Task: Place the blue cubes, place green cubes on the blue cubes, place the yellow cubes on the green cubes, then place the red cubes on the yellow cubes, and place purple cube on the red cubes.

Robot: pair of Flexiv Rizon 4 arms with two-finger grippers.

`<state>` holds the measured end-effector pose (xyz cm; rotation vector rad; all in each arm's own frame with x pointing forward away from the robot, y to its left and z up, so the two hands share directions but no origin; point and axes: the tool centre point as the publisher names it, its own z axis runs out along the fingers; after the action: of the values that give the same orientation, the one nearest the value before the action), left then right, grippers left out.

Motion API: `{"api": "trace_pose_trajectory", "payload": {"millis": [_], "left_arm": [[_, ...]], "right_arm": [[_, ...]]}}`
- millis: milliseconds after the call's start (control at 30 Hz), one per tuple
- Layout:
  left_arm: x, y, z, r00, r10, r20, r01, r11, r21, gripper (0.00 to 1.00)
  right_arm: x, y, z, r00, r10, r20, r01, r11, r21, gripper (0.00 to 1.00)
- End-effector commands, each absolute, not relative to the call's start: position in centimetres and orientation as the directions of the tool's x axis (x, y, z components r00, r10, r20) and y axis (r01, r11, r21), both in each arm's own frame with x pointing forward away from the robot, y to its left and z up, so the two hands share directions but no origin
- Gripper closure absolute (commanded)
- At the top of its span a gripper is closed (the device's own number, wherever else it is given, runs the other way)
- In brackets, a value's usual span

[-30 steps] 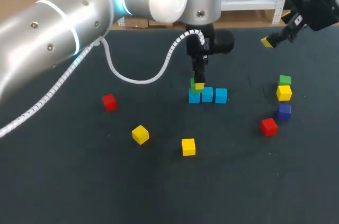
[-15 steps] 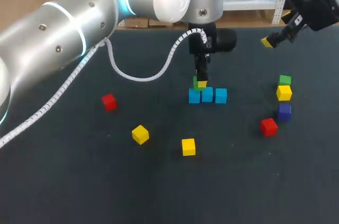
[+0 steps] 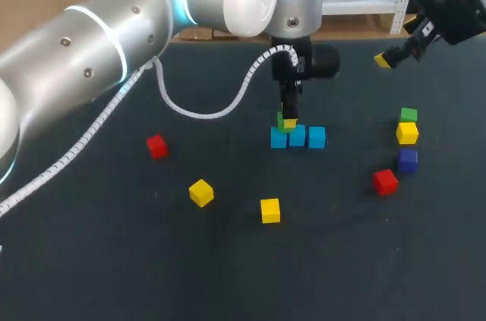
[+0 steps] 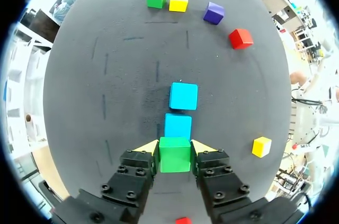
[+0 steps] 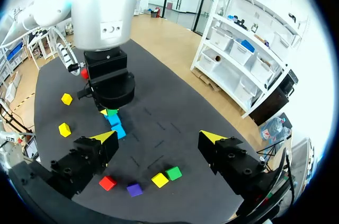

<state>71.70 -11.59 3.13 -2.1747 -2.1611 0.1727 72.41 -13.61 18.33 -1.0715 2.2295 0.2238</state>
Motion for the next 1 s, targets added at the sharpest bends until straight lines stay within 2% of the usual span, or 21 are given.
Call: {"api": "trace_pose_trajectory", "payload": {"millis": [33,333,400,433,467,533,567,600,633,667,1000], "left_arm": [[72.1,-11.8,3.1,0.010,1.000,-0.024,0.991,-0.013,-0.134,1.00],[72.1,-11.7,2.9,0.013,1.000,-0.021,0.991,-0.016,-0.134,1.00],[72.1,-11.7,2.9,0.012,1.000,-0.022,0.991,-0.015,-0.134,0.95],[72.1,-11.7,2.9,0.012,1.000,-0.022,0.991,-0.015,-0.135,0.88],[72.0,-11.7,2.9,0.013,1.000,-0.023,0.991,-0.016,-0.135,0.76],[72.0,-11.7,2.8,0.013,1.000,-0.023,0.991,-0.016,-0.136,0.58],[72.0,-11.7,2.8,0.014,1.000,-0.023,0.991,-0.017,-0.136,0.45],[72.0,-11.7,2.8,0.013,1.000,-0.023,0.990,-0.016,-0.137,0.21],[72.0,-11.7,2.9,0.013,1.000,-0.023,0.990,-0.016,-0.138,0.05],[72.0,-11.7,2.9,0.014,1.000,-0.024,0.990,-0.017,-0.139,0.00],[71.9,-10.6,4.2,-0.039,0.997,-0.073,0.989,0.028,-0.144,0.00]], "right_arm": [[72.2,-13.6,18.3,-0.459,-0.637,-0.619,-0.743,0.657,-0.126,0.00],[72.2,-13.6,18.3,-0.459,-0.637,-0.619,-0.743,0.657,-0.126,0.00],[72.2,-13.6,18.3,-0.459,-0.637,-0.619,-0.743,0.657,-0.126,0.00],[72.2,-13.6,18.3,-0.459,-0.637,-0.619,-0.743,0.657,-0.126,0.00],[72.2,-13.6,18.3,-0.459,-0.637,-0.619,-0.743,0.657,-0.126,0.00],[72.2,-13.6,18.3,-0.459,-0.637,-0.619,-0.743,0.657,-0.126,0.00],[72.2,-13.6,18.3,-0.459,-0.637,-0.619,-0.743,0.657,-0.126,0.00],[72.2,-13.6,18.3,-0.459,-0.637,-0.619,-0.743,0.657,-0.126,0.00],[72.2,-13.6,18.3,-0.459,-0.637,-0.619,-0.743,0.657,-0.126,0.00],[72.2,-13.6,18.3,-0.459,-0.637,-0.619,-0.743,0.657,-0.126,0.00],[72.2,-13.6,18.3,-0.459,-0.637,-0.619,-0.743,0.657,-0.126,0.00]]}}
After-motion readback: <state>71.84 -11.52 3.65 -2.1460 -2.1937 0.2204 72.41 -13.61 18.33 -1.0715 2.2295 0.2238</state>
